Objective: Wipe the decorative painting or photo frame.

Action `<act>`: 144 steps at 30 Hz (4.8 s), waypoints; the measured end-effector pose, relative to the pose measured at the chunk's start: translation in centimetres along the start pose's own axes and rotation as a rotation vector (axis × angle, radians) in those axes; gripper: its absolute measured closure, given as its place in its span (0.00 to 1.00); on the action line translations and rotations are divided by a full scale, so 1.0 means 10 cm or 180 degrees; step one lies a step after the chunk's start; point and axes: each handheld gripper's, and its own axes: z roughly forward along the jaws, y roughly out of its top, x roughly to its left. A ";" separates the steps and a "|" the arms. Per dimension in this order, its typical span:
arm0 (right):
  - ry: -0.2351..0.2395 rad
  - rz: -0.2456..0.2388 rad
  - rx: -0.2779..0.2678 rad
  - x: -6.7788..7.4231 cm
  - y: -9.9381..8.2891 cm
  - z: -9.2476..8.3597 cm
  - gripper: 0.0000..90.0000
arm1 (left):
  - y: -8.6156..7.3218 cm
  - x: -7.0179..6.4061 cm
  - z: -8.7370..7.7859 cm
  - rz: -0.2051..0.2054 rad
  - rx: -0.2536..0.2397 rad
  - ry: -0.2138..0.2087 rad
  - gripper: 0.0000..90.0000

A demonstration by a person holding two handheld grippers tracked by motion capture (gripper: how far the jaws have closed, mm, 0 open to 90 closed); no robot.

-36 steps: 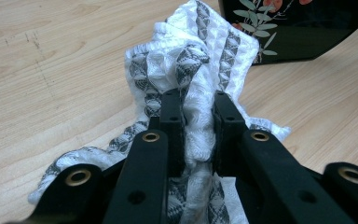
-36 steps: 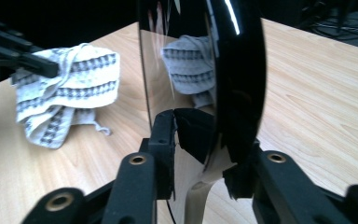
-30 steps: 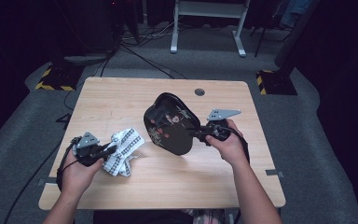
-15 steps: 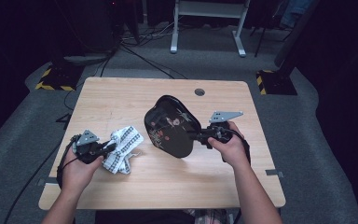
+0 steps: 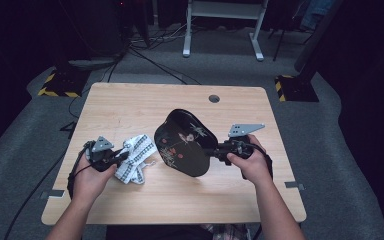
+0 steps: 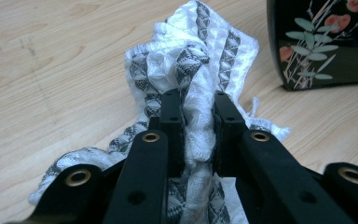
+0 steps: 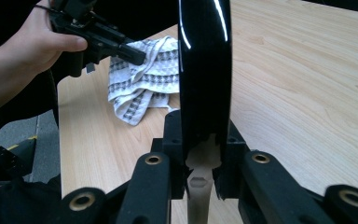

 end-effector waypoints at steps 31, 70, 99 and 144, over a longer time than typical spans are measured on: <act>-0.0032 -0.0059 0.0043 0.18 -0.05 0.08 0.87 | 0.49 -0.66 0.14 0.0594 -0.0427 -0.0388 0.87; -0.0121 -0.0115 0.0084 0.24 -0.04 0.11 0.86 | 1.09 -0.87 -0.10 0.0839 -0.0751 -0.0443 0.87; -0.0216 -0.0148 0.0120 0.27 -0.02 0.14 0.86 | 1.32 -0.97 -0.16 0.0923 -0.0862 -0.0478 0.87; -0.0291 -0.0134 0.0176 0.28 -0.03 0.18 0.85 | 1.31 -1.18 -0.05 0.1132 -0.0718 -0.0520 0.87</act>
